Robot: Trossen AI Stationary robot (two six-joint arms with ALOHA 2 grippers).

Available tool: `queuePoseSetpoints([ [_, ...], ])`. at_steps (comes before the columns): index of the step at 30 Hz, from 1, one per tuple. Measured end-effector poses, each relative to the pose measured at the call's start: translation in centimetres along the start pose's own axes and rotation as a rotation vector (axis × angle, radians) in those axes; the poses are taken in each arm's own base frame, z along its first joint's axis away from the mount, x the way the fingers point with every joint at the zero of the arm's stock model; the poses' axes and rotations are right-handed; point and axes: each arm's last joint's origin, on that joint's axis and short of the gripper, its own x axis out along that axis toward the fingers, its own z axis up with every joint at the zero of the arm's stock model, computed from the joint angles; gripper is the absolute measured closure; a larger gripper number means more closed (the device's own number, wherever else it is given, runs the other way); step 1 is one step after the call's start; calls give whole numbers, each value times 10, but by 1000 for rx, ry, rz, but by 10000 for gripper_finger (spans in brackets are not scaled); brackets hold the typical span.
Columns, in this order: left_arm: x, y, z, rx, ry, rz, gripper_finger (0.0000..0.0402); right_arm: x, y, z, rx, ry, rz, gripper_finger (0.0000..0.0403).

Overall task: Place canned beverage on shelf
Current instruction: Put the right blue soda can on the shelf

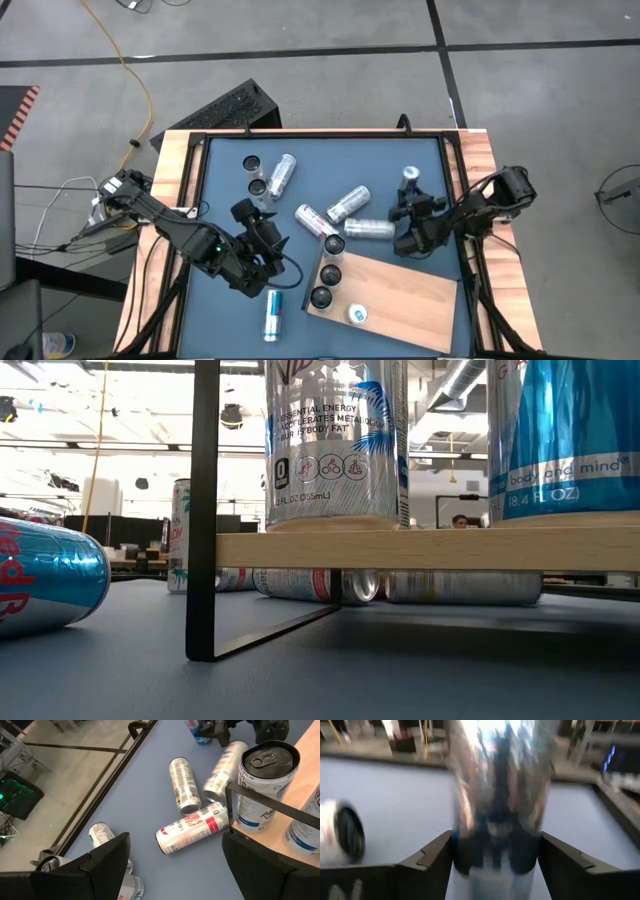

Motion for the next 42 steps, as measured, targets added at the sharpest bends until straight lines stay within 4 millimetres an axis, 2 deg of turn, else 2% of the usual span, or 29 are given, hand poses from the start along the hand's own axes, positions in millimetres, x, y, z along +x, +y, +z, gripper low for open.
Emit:
queuePoseSetpoints([
  [12, 0, 1, -1, 13, 7, 7, 99, -11, -2, -7, -81, 160, 25, 142],
  [17, 0, 1, -1, 13, 7, 7, 99, -14, -6, -1, -111, 253, 1, 142],
  [24, 0, 1, -1, 14, 7, 7, 99, -25, -12, 34, -106, 303, 31, 142],
  [32, 0, 1, -1, 14, 8, 7, 99, -40, -15, 81, -82, 452, 239, 142],
  [42, 0, 1, -2, 18, 15, 3, 99, -48, -40, 150, -93, 525, 315, 142],
])
